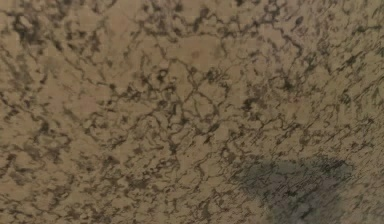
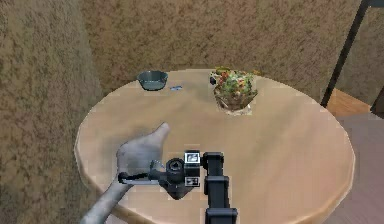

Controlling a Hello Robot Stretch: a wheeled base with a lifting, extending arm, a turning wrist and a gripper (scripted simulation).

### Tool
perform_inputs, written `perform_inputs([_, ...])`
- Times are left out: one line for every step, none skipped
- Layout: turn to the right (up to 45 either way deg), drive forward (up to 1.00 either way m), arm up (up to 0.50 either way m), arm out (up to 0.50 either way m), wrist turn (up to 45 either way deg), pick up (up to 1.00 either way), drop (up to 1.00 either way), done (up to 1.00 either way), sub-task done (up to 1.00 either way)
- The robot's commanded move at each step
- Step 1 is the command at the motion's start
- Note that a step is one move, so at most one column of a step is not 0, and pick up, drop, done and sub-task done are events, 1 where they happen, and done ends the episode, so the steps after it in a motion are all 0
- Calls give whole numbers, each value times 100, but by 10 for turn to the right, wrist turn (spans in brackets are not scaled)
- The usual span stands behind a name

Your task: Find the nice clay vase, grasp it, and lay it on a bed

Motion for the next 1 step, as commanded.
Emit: perform_inputs([0, 0, 0, 0, 0, 100, 0, 0, 0])
